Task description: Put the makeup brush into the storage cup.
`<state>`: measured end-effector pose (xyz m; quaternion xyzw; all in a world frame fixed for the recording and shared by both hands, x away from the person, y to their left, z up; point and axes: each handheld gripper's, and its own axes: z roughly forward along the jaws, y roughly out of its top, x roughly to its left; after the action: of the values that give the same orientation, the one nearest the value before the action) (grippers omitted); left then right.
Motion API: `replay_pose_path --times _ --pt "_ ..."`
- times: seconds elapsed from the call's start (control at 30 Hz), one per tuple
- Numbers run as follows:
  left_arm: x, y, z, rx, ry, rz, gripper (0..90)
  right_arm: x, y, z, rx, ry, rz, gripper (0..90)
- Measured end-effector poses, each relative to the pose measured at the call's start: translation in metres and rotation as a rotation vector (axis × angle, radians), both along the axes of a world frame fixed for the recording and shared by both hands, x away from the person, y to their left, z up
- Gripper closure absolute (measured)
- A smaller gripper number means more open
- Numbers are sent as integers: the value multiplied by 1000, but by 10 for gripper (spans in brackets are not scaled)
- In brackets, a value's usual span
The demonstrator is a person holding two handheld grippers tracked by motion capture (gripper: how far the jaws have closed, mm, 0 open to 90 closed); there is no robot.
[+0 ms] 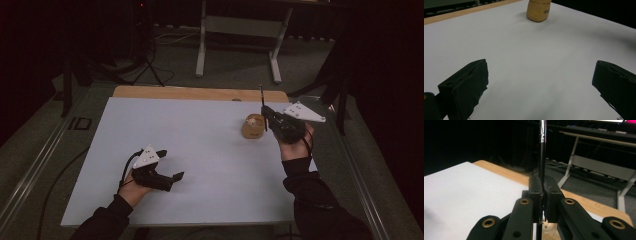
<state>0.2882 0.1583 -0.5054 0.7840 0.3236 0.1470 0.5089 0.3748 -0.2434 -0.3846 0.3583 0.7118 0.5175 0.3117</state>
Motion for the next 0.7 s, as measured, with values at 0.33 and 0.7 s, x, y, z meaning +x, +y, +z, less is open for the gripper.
replay_pose_path --times 0.33,0.7 --pt "0 0 -3 -5 13 -9 6 17 -1 6 30 -27 -36 857" --pt "0 0 -5 -4 22 -10 6 37 -5 16 64 -52 -81 857"
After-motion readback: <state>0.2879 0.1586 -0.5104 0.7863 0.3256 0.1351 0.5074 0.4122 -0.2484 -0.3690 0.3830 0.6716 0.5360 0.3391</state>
